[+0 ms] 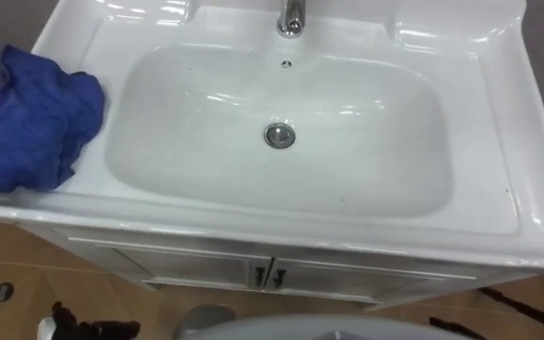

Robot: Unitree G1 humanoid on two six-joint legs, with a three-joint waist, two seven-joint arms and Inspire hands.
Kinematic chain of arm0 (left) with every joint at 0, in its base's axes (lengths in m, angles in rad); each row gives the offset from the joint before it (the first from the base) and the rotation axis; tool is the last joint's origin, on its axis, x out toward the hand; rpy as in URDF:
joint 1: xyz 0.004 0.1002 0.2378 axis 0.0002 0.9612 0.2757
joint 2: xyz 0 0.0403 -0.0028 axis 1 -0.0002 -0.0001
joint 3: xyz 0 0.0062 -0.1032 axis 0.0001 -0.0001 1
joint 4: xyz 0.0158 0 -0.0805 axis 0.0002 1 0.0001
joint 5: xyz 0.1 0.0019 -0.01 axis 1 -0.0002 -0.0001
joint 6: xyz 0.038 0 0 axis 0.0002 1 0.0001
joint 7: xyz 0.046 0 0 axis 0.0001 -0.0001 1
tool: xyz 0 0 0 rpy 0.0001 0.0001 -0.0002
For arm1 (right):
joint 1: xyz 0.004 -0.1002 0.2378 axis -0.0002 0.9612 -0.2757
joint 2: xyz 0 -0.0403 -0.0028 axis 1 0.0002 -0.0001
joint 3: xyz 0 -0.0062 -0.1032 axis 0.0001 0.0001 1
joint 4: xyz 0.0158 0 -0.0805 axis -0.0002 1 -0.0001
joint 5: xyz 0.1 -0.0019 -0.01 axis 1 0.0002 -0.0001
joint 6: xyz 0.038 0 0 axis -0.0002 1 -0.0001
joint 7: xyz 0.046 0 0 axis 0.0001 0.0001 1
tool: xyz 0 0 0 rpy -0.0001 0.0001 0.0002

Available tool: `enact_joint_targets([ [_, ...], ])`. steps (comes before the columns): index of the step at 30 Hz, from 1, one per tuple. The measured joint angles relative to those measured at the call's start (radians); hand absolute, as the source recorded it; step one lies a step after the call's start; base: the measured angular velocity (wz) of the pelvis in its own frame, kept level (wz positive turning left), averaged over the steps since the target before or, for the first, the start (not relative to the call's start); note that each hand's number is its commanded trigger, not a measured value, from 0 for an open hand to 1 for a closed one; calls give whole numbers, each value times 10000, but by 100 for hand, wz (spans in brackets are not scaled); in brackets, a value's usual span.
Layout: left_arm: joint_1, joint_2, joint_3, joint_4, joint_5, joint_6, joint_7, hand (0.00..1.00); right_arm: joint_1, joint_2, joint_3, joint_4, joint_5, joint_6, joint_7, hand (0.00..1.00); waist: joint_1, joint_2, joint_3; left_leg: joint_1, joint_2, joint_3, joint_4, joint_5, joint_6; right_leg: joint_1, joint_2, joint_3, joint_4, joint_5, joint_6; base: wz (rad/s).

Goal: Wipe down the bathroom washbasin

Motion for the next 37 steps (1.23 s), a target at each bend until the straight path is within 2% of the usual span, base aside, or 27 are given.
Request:
enact_joint_targets([
  [8,-147,62,-263,195,315,271,-756,0,-32,0,6,48,-50,0,25,0,-64,2,7,-33,11,129,31,-28,19,-19,19,146,-128,10,17,-4],
  [14,-201,138,-318,190,916,405,-1903,0,-35,-4,-38,46,-121,-1,24,0,-96,27,5,-89,24,301,95,-87,71,-180,6,351,-88,42,66,-9],
  [19,-232,149,-354,178,1097,681,-2579,0,-12,-5,-37,25,-110,6,4,0,-295,95,0,-5,32,474,119,-140,118,-183,7,608,-88,69,109,-9],
  [27,-409,154,-532,180,1102,706,-3050,0,-19,0,-34,25,-119,5,7,0,-461,136,7,118,31,572,86,-150,128,-169,10,719,-92,101,122,-4],
  [37,-407,163,-537,250,1761,1090,-3900,0,-15,-1,-41,50,-514,123,9,0,-521,313,-6,165,72,762,67,-159,125,-326,9,856,49,108,115,-6],
])
